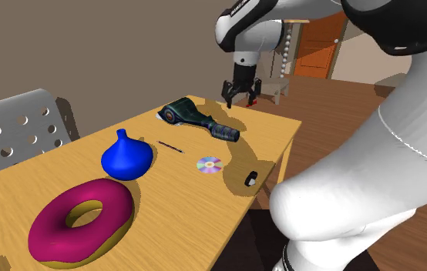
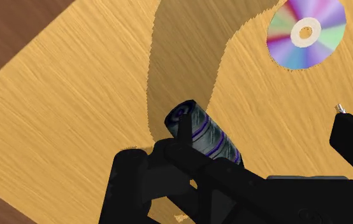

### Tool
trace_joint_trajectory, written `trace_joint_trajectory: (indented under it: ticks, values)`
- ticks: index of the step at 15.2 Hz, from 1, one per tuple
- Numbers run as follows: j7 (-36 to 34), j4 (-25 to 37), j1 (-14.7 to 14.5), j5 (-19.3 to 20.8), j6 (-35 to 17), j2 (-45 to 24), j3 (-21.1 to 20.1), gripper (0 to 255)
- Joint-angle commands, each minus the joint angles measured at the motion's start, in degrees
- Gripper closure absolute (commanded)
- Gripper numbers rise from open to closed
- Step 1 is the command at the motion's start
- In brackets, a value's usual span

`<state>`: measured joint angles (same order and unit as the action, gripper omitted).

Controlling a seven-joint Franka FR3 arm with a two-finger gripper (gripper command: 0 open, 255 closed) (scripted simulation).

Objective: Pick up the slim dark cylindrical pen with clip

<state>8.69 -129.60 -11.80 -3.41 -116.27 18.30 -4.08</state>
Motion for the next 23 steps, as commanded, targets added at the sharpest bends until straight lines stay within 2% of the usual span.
trace_joint_trajectory:
  ticks: [1, 11, 23]
  values:
    - [1.0, 0.8, -1.0, -0.1, -2.0, -3.4, -0.9, 0]
    - [3.7, 8.2, -5.9, 1.6, -8.0, -20.0, -6.1, 0]
    - [5.4, 19.5, -12.6, 7.2, -11.3, -38.9, -10.6, 0]
